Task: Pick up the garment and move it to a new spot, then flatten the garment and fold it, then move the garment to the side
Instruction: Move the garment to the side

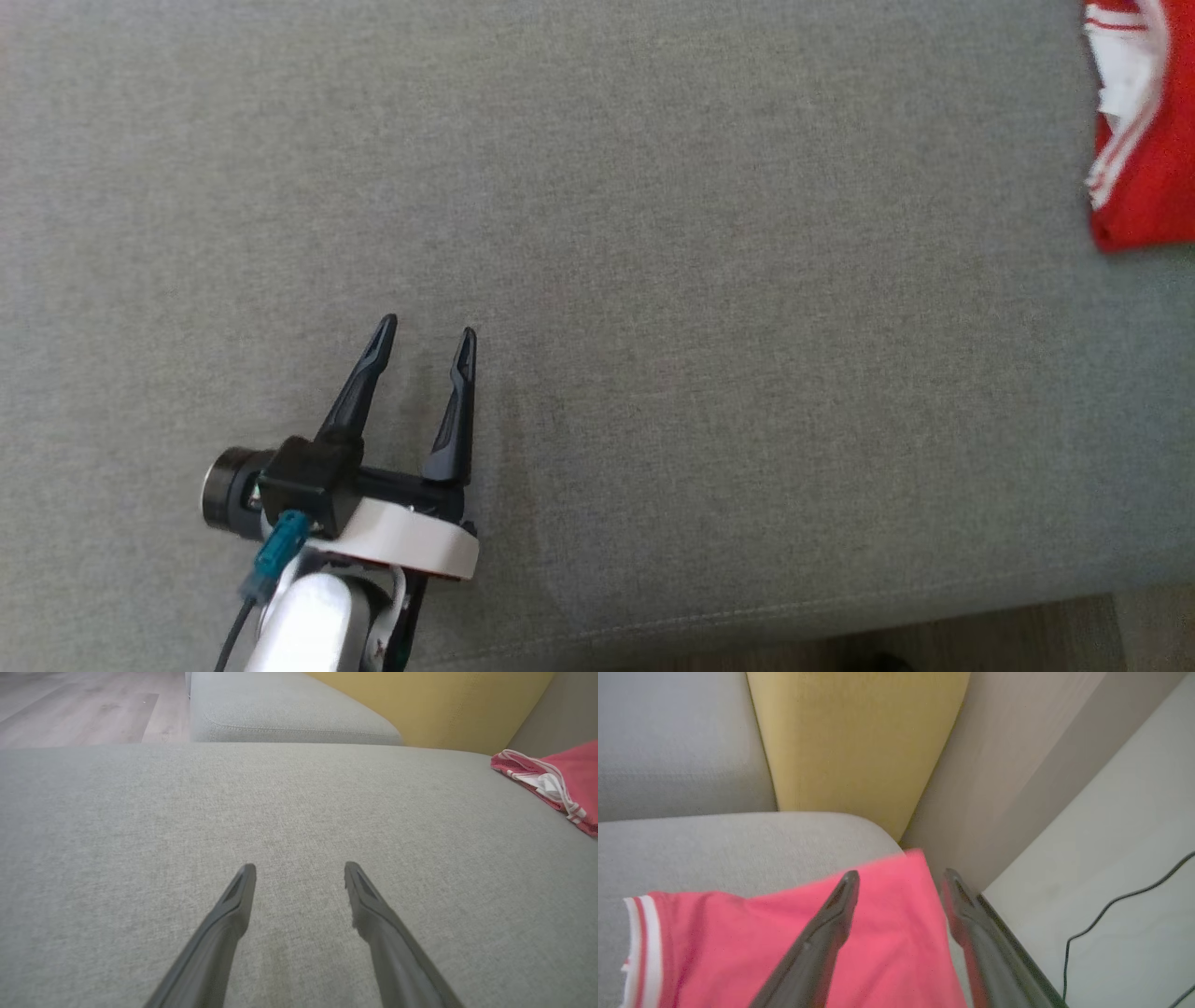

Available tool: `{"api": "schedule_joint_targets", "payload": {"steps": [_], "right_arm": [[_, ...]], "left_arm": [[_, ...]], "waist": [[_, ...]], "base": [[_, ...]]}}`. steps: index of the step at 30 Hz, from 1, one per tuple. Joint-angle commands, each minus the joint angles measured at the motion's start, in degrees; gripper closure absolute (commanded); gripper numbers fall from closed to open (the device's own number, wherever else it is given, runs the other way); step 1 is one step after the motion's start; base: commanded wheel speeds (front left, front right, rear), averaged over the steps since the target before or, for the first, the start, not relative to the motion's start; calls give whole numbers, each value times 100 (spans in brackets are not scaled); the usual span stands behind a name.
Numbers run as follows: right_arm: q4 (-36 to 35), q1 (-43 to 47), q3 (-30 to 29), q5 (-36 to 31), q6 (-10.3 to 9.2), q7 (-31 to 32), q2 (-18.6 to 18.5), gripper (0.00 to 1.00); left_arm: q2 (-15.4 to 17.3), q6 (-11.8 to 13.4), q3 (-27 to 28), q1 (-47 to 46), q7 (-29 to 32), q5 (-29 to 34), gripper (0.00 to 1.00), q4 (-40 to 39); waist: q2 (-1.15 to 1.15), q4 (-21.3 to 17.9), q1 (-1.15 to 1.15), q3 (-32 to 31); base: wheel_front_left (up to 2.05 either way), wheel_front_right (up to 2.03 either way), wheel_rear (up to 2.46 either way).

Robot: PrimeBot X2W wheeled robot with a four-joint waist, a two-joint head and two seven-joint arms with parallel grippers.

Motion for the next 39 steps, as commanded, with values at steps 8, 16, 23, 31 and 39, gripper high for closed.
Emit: {"api": "schedule_joint_targets", "payload": {"steps": [8, 16, 23, 31, 39], "right_arm": [[-1013, 691, 737, 458, 42, -982, 218, 0], [-2856, 2658, 1820, 1539, 42, -801, 617, 0], [-3886, 4316, 2049, 1932, 42, -854, 1238, 0], [-3739, 5358, 2320, 1773, 42, -1341, 1753, 0], [-2982, 5797, 2251, 1566, 42, -2172, 1919, 0]], "left_arm": [[-21, 123, 142, 56, -70, -242, 0, -96], [-23, 338, 143, 492, -70, -594, 0, -5], [-24, 342, 157, 755, -70, -593, 0, 118], [-24, 359, 277, 913, -70, -526, 0, 330], [-24, 353, 396, 1093, -70, -507, 0, 498]], "waist": [[0, 320, 0, -816], [0, 632, 0, -1781], [0, 884, 0, -2253], [0, 975, 0, -2470], [0, 1050, 0, -2675]], "base": [[0, 0, 0], [0, 0, 0], [0, 0, 0], [0, 0, 0], [0, 0, 0]]}}
